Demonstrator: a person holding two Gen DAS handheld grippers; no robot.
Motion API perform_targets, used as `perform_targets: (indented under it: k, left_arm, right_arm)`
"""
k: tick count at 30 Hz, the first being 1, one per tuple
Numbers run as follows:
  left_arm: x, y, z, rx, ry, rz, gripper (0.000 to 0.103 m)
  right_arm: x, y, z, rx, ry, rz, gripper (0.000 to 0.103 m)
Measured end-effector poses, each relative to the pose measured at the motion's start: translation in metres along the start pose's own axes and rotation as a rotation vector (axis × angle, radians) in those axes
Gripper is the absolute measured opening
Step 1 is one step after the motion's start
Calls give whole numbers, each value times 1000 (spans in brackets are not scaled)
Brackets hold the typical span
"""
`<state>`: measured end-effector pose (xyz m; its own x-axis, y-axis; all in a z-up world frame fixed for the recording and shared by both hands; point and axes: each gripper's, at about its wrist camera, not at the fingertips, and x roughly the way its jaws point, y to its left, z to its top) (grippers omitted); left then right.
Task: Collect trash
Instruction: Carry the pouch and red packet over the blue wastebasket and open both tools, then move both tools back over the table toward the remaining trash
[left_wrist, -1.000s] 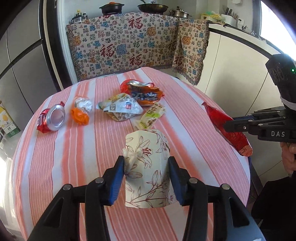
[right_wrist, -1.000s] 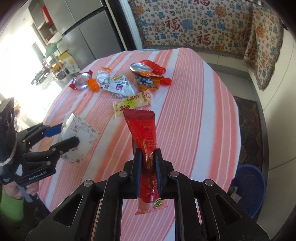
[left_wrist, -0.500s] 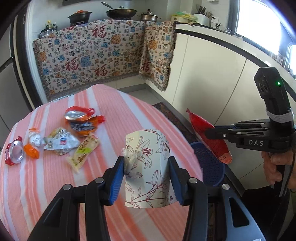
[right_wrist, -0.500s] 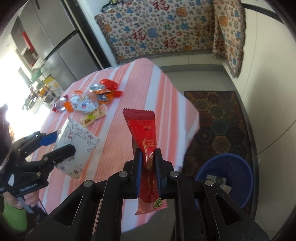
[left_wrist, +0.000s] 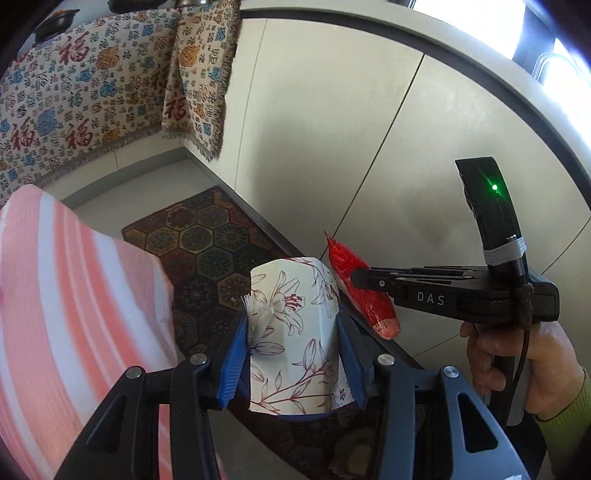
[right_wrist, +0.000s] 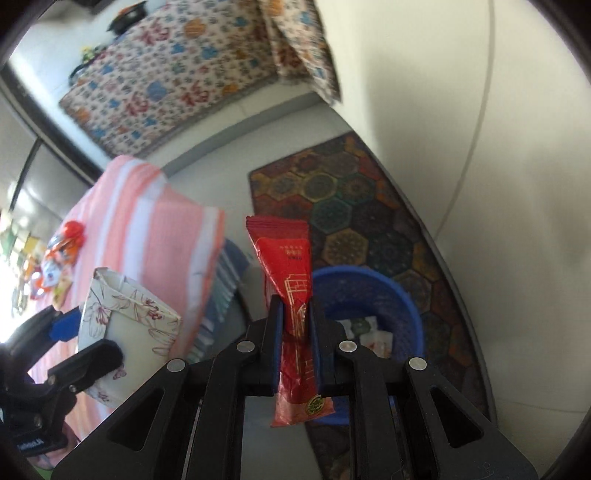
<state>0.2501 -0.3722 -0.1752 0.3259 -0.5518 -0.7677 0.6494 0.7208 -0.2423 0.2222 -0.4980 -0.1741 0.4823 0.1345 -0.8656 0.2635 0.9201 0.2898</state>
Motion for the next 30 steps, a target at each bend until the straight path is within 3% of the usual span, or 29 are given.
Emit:
perform_targets:
  k: [9, 12, 13, 17, 20, 25, 28, 30]
  left_arm:
    - [72, -18, -2, 14, 59, -16, 50]
    - [92, -20, -4, 10, 84, -14, 55]
    - [98, -20, -6, 6, 97, -12, 56]
    - [108, -18, -11, -17, 117, 10, 56]
    - [88, -20, -16, -2, 81, 35, 56]
    - [15, -17, -34, 14, 4, 85, 56]
    - [-36, 4, -52, -22, -32, 142, 57]
    - [-69, 25, -69, -43, -48, 212, 64]
  right_arm:
    - [29, -47, 2, 120, 24, 13, 14]
    - [34, -56, -1, 157, 38, 23, 23]
    - [35, -59, -1, 167, 42, 24, 36]
    - [30, -60, -3, 170, 27, 26, 38]
    - [23, -58, -3, 159, -3, 13, 39]
    - [6, -29, -4, 71, -83, -42, 65]
    - [-3, 2, -10, -9, -132, -63, 73]
    - [-8, 29, -16, -83, -168, -74, 74]
